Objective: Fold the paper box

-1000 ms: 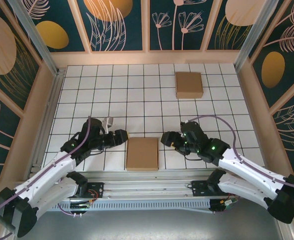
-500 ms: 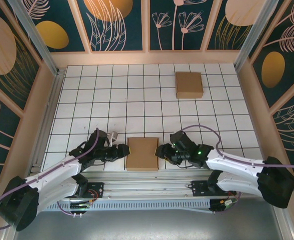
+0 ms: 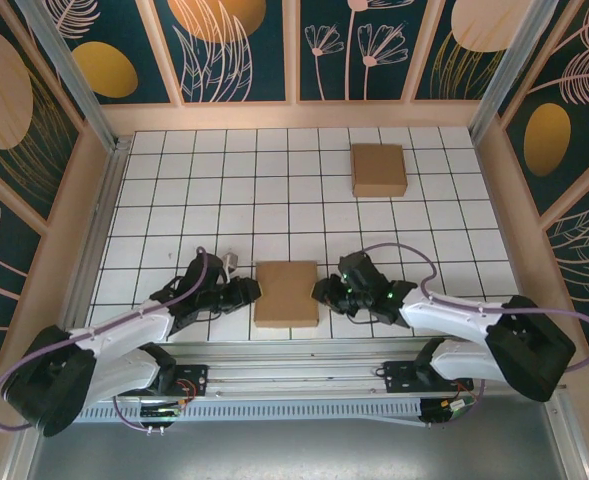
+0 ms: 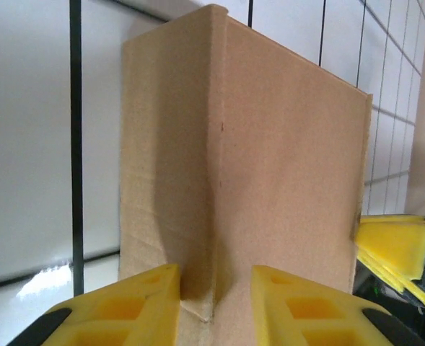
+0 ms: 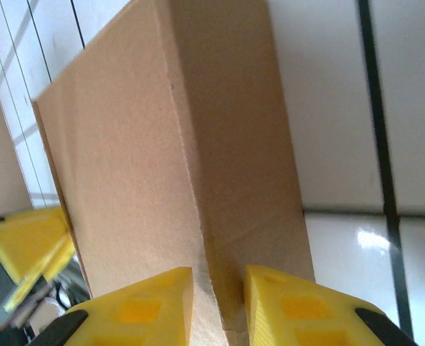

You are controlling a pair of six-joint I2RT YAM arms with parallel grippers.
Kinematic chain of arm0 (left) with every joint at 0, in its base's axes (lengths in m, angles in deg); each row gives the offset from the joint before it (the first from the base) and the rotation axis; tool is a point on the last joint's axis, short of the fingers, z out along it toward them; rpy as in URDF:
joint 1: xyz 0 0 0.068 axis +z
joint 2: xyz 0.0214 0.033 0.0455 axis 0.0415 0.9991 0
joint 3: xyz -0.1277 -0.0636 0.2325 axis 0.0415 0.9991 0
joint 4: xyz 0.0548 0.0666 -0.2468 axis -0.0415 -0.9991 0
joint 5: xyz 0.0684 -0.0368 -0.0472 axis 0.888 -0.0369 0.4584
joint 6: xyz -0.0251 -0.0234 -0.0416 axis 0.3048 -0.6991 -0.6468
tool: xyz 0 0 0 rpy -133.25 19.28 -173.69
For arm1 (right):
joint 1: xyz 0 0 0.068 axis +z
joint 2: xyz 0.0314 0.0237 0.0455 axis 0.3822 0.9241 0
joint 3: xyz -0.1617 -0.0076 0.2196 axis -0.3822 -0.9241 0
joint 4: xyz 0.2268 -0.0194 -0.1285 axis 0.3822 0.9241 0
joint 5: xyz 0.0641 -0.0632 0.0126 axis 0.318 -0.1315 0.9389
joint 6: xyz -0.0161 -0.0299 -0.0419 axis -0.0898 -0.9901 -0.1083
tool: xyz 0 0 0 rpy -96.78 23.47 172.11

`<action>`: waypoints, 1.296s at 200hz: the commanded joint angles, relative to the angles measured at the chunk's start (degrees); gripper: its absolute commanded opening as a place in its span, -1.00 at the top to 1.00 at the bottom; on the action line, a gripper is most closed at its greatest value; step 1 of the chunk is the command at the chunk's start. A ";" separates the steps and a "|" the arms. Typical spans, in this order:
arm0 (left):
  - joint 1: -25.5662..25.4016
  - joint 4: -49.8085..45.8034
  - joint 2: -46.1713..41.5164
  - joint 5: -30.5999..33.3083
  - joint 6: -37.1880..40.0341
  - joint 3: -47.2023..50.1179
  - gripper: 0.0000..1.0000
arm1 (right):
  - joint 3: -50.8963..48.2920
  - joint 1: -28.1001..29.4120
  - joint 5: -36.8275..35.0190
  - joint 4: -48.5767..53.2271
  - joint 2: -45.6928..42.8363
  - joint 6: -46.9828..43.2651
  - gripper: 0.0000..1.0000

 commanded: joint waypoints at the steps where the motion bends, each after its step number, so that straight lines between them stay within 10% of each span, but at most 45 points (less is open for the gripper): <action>1: -0.58 7.94 6.98 3.78 1.75 -7.45 0.35 | 4.73 -4.75 2.04 -7.74 4.39 -4.52 0.47; 106: 5.05 13.66 46.73 9.13 11.06 -43.23 0.40 | 32.52 -20.10 8.58 -10.27 35.81 -17.53 0.45; 259: 11.74 12.02 70.21 7.16 13.56 -75.59 0.19 | 75.08 -28.42 12.34 2.78 63.43 -23.74 0.32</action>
